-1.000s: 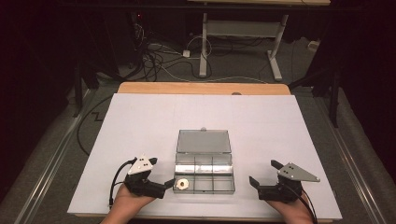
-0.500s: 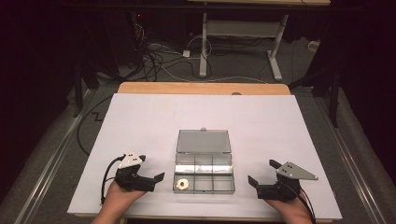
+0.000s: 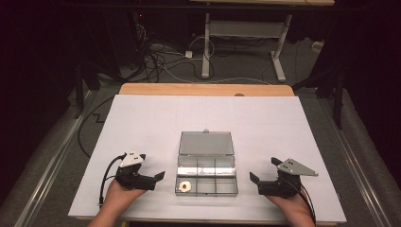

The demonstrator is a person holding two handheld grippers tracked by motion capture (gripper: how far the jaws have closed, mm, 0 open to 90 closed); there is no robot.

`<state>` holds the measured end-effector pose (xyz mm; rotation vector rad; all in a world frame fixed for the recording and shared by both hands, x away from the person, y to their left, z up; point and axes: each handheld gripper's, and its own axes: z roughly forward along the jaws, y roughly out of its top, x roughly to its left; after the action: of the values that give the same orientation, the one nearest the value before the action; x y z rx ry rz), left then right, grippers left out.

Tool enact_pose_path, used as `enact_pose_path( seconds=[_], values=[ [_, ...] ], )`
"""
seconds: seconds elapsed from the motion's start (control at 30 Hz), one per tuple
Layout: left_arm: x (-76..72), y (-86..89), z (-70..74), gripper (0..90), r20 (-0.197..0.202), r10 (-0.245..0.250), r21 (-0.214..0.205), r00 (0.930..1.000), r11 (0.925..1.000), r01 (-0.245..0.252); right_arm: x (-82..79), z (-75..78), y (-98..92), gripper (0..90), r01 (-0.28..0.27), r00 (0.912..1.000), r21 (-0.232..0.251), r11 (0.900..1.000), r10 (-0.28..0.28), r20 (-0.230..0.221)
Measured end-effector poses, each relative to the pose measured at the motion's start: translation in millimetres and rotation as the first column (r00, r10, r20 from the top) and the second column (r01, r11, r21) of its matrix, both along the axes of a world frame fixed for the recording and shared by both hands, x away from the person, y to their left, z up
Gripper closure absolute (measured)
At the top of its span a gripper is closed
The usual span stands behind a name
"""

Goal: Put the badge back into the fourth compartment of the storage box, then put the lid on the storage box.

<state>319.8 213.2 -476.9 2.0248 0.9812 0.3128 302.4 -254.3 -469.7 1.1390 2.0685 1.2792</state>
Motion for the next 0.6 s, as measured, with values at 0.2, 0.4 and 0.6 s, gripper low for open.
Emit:
enact_pose_path(
  seconds=[0.2,0.4,0.6],
  values=[
    [10.1,-2.6,-2.7,0.0,0.005,-0.004,-0.065,1.0000,0.9979,0.004,13.2,1.8,7.8,0.8,0.005,1.0000,-0.003,1.0000,-0.005,0.004],
    [24.6,-3.3,-2.8,0.0,-0.003,0.022,-0.080,0.9998,0.9966,-0.022,29.4,5.7,14.4,0.8,0.029,0.9994,0.013,0.9995,-0.030,0.019],
    [40.8,-10.3,-0.2,0.0,-0.001,0.013,-0.058,0.9999,0.9983,-0.013,44.3,9.4,24.3,0.9,0.025,0.9995,0.011,0.9996,-0.026,0.016]
  ],
)
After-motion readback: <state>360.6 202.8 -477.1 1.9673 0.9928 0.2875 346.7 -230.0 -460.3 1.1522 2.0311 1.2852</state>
